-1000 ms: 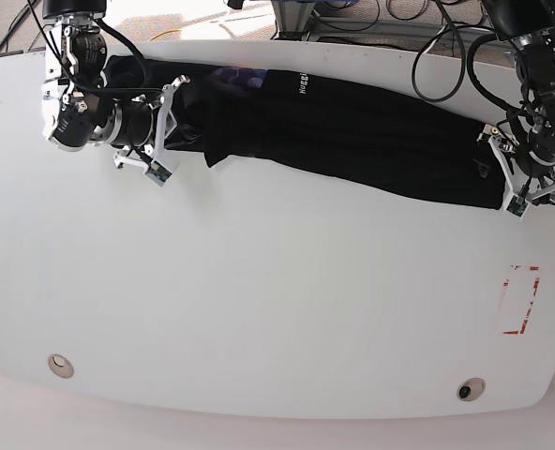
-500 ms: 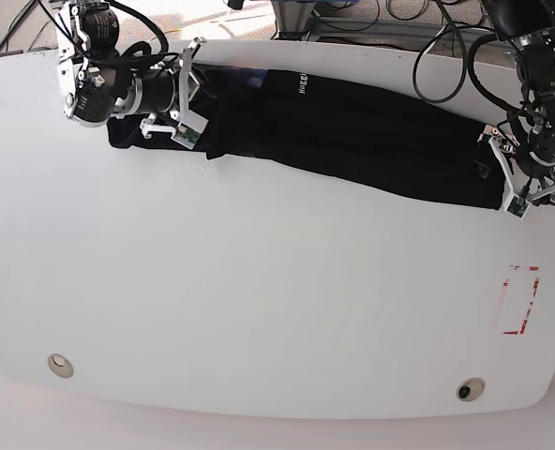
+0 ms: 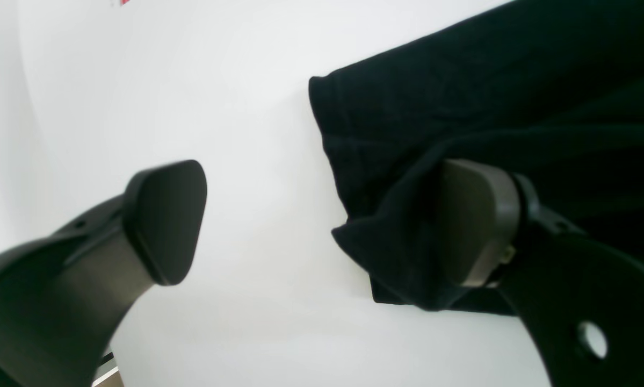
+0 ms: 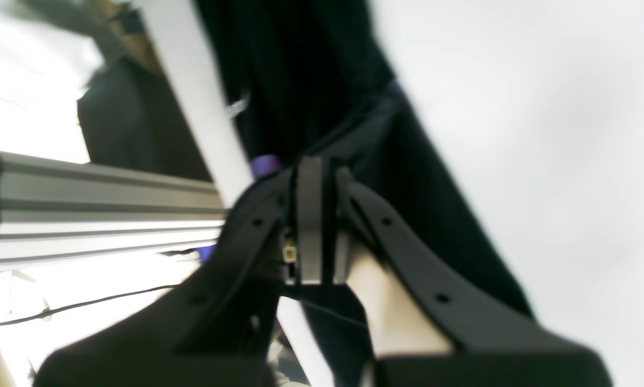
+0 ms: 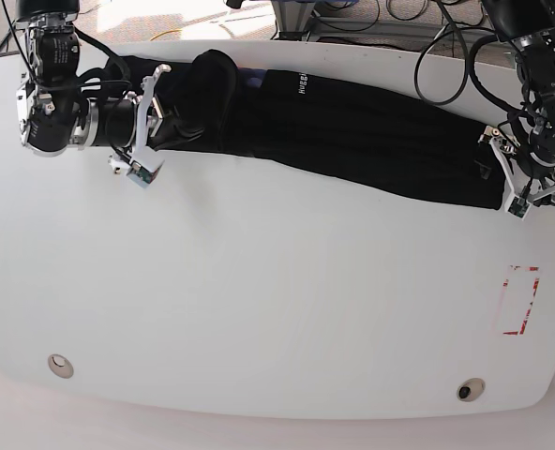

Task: Layout the t-shirt on the table in an organized manner, then fold the t-shirt properly
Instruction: 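Grasp the bunched shirt end with the right gripper and tuck it inward, then press the folded shirt flat with both grippers, pulling edges straight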

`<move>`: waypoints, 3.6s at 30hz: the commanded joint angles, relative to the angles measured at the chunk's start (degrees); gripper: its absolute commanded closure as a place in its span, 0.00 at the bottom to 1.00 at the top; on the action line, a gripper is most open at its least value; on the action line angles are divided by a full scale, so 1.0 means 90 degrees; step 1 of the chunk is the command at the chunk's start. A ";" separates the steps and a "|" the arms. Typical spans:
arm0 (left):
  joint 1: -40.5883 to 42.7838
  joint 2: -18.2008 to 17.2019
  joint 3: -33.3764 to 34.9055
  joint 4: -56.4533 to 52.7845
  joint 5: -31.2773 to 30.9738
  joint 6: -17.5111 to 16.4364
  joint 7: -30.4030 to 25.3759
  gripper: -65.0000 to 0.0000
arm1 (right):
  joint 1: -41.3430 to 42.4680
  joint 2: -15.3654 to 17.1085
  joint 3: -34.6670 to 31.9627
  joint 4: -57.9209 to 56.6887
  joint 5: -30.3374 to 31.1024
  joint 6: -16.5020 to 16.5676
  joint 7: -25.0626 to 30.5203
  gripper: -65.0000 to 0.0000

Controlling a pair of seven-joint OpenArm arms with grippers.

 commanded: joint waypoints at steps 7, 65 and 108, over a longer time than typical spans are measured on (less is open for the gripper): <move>-0.0068 -0.0093 -0.0026 0.0105 -0.0042 0.0037 -0.0070 0.00 | 0.0532 -0.0724 0.0026 -0.0111 -0.1481 0.0038 0.0040 0.97; -0.0380 -0.0083 -0.0036 0.0701 -0.0071 0.0037 -0.0089 0.00 | 0.0541 -0.1877 -0.0140 -0.0561 -0.1960 0.0038 0.0040 0.97; 0.1270 0.1040 0.0462 0.1063 -0.0012 0.0037 -0.2258 0.84 | -0.1803 -0.1447 0.0026 0.0152 -0.4470 0.0023 0.3478 0.97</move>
